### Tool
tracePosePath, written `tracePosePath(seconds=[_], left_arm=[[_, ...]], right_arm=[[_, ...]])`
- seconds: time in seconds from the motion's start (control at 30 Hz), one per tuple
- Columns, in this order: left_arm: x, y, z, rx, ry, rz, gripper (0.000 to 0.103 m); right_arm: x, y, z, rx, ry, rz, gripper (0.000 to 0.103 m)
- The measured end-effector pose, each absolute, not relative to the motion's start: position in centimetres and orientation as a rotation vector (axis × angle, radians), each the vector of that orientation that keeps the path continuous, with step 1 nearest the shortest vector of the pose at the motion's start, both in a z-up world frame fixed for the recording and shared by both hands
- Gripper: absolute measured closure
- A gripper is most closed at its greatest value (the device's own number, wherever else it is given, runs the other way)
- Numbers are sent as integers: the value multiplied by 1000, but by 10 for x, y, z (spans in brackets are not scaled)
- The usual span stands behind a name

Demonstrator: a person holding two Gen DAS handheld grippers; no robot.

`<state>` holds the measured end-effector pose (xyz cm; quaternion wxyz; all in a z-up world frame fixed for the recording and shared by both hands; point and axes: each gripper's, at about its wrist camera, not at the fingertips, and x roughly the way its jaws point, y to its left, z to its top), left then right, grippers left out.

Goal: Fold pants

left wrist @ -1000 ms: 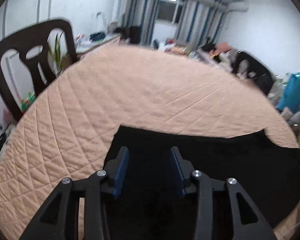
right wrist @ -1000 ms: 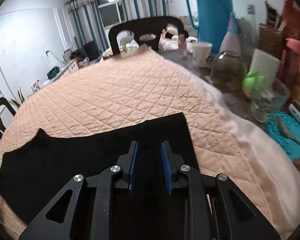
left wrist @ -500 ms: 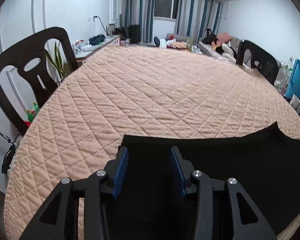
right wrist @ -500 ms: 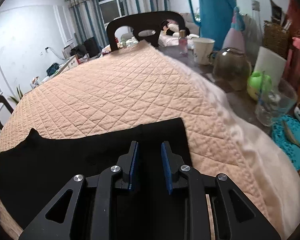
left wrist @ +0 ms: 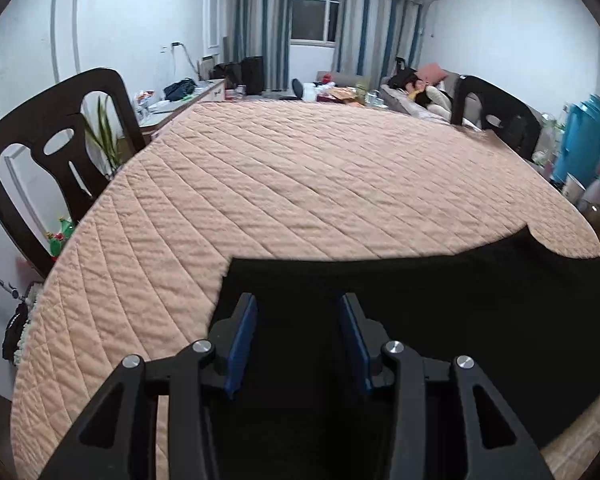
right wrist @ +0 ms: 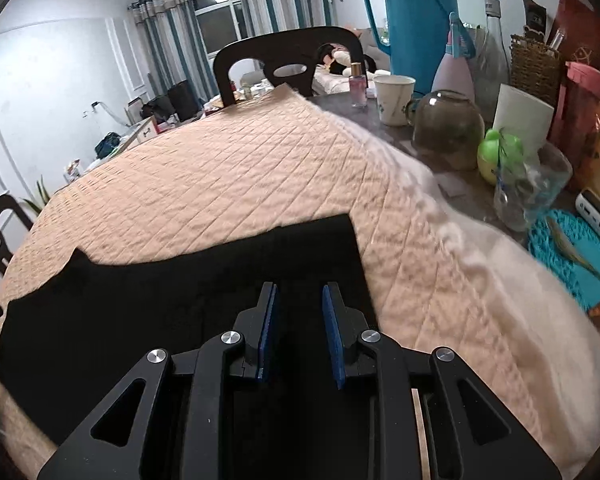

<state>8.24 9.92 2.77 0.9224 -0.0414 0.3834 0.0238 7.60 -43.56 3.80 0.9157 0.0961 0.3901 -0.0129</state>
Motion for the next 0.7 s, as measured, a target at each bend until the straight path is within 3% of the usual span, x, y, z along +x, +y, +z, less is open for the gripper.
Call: tracePosePath(seconds=[0.7], left_arm=[[60,81,9,-81,843,-7,57]], right_arm=[[30,-449,24,224,796,-50,80]])
